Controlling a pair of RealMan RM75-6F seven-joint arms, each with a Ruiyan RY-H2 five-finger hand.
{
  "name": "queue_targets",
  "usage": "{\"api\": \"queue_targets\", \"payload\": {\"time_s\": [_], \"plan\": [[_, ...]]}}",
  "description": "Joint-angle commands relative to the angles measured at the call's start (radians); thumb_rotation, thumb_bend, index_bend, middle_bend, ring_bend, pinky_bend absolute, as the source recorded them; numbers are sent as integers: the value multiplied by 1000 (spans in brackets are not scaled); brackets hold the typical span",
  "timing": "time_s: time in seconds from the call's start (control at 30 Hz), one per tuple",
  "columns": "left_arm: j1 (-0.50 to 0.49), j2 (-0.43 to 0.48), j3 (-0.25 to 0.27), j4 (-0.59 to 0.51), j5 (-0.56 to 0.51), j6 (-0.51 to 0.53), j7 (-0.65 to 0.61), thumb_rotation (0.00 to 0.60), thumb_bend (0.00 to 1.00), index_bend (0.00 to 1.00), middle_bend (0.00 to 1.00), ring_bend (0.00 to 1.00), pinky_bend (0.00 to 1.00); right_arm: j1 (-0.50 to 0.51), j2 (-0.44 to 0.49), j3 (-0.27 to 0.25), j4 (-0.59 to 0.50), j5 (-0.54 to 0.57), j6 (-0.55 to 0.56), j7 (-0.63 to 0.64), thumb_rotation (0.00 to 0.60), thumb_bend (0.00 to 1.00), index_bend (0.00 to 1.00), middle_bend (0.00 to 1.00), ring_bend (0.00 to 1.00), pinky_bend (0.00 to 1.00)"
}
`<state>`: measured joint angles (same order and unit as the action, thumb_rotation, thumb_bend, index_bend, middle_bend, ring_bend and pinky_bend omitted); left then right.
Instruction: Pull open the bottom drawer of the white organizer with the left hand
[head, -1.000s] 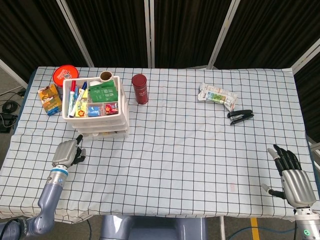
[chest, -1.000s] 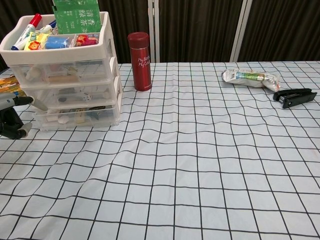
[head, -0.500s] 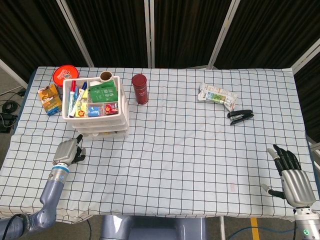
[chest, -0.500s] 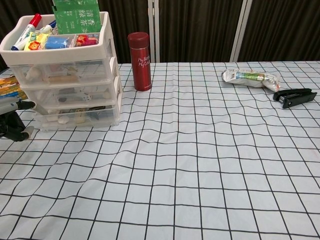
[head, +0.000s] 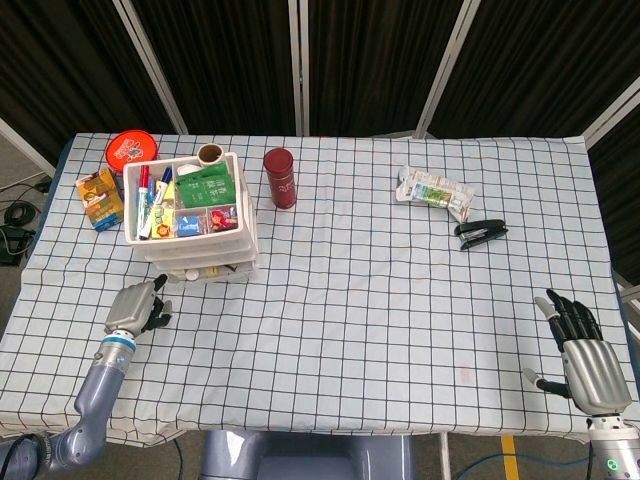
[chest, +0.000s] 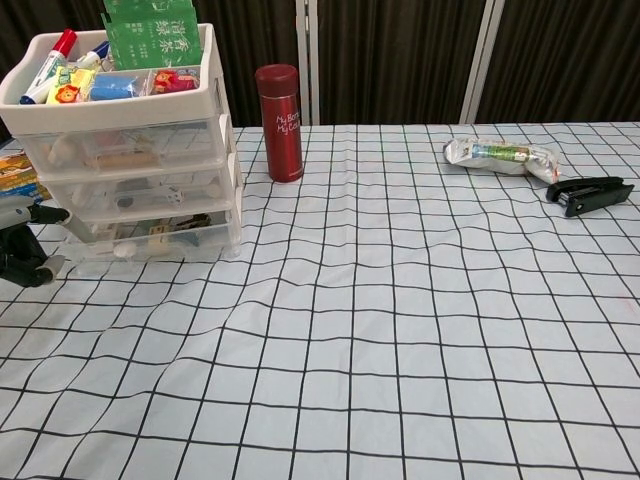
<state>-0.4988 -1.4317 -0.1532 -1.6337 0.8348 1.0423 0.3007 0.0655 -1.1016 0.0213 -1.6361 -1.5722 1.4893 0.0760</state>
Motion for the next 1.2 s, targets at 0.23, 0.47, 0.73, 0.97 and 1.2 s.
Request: {"api": "queue_targets", "payload": {"time_s": [0.23,0.47,0.73,0.97,1.2], "plan": [[11,22,12,-12,18,-3,-27,600,645,689,958,925,796,-1,0,0,-1,0,2,0,600,30,29,0,0,0],[28,41,28,-29,59,0,-63,600,645,644,958,925,796,0,0,0,-1,0,0,-2,600,30,29,0,0,0],[63,73,38,-73,170,75,-104,600,636,576,957,925,796,-2,3,1,-2,1,3,3,600,30,29,0,0,0],[87,138,60,-150,331,181,-51,600,536,542,958,925,796,-1,2,0,-3,0,2,0,600,30,29,0,0,0],[65,157,76,-153,415,214,111,600,154,360,806,815,711,-4,6,1,-6,3,4,4,600,30,29,0,0,0]]}}
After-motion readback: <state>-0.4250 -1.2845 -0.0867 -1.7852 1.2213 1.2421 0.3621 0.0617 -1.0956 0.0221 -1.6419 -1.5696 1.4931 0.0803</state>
